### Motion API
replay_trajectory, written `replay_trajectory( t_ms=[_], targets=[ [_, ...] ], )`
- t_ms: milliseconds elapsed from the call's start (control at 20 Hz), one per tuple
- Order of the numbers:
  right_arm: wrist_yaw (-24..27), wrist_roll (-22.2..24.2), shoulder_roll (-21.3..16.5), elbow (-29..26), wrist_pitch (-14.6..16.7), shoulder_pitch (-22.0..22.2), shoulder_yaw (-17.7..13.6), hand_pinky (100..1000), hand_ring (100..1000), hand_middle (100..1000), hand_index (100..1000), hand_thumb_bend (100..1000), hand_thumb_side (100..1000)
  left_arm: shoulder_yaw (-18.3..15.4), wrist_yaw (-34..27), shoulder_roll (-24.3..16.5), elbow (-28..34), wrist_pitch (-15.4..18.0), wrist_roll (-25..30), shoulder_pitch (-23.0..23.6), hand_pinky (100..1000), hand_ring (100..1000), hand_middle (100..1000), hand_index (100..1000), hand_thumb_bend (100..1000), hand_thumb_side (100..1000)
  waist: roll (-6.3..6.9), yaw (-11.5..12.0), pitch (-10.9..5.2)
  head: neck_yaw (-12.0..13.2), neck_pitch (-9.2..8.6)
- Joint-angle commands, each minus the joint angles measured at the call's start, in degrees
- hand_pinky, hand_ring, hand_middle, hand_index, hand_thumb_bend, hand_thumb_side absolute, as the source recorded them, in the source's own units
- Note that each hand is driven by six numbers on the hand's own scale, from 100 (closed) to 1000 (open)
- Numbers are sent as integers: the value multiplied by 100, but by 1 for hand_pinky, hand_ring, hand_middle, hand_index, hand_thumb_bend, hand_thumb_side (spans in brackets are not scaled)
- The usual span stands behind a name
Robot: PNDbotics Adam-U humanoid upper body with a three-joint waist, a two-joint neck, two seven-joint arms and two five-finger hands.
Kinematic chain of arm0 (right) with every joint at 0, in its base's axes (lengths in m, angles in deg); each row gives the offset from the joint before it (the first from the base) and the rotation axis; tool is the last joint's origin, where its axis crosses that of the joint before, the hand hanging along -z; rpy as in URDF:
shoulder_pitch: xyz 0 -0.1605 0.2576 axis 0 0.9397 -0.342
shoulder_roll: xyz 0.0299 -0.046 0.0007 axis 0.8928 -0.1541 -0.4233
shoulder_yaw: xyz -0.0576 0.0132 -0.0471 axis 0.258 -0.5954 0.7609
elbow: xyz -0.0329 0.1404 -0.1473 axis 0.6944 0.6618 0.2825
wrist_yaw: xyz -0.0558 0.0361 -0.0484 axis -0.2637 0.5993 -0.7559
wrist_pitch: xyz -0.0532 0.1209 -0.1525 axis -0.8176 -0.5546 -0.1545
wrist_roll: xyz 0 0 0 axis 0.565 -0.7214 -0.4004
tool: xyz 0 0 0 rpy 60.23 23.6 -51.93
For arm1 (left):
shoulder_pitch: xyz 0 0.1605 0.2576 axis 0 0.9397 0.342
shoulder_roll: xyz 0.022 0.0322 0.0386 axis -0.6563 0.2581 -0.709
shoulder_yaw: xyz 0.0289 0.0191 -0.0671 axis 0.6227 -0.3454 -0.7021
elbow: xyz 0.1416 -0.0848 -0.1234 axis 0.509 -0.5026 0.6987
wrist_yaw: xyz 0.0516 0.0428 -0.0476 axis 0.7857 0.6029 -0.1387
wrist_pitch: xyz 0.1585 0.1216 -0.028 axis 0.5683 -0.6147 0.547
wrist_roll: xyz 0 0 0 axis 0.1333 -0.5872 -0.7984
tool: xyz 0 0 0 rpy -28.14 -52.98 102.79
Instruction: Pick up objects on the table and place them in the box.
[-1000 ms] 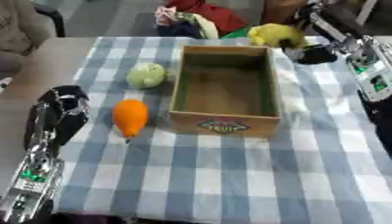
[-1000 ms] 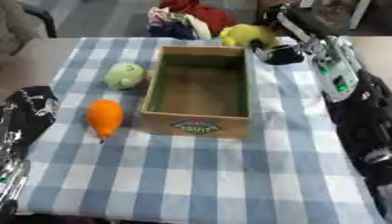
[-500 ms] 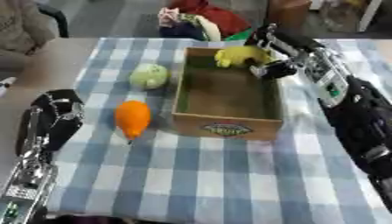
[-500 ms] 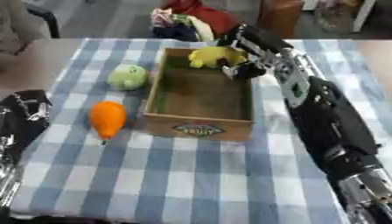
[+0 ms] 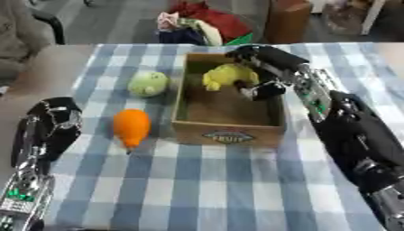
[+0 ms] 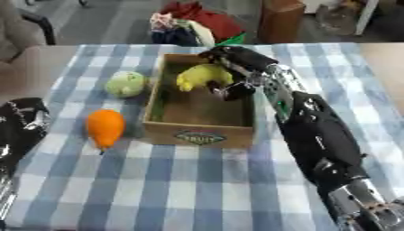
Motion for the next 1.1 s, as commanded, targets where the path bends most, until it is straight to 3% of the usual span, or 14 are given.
replay_trajectory(
  t_ms=[50, 400, 650, 850, 1100],
  targets=[
    [163, 70, -162, -210, 47, -78, -51, 866, 982, 962, 982, 100, 216, -48, 26, -70, 90, 4, -19, -49, 764, 620, 630, 671, 100, 206, 17, -26, -80, 33, -53],
    [1116, 123, -516, -897, 46, 127, 10, 828, 956, 882, 951, 100, 152, -63, 70, -214, 45, -13, -6, -81, 763, 621, 631, 672, 100, 196, 35, -137, -87, 132, -49],
    [2433, 27, -985, -1757, -291, 475, 38, 796, 931, 822, 937, 100, 116, -41, 239, -612, -18, -48, 103, -154, 764, 631, 643, 679, 100, 186, 47, -297, -94, 251, -32],
    [3236, 42, -1270, -2361, -619, 655, 4, 787, 922, 804, 935, 100, 100, 133, 525, -1042, -119, -45, 560, -243, 781, 671, 687, 712, 110, 198, 56, -400, -113, 297, -16],
    [3702, 149, -1432, -2788, -949, 806, -110, 786, 925, 798, 937, 100, 101, 353, 1008, -1423, -253, 95, 1438, -313, 808, 724, 748, 768, 323, 201, 91, -458, -138, 328, -33]
  ],
)
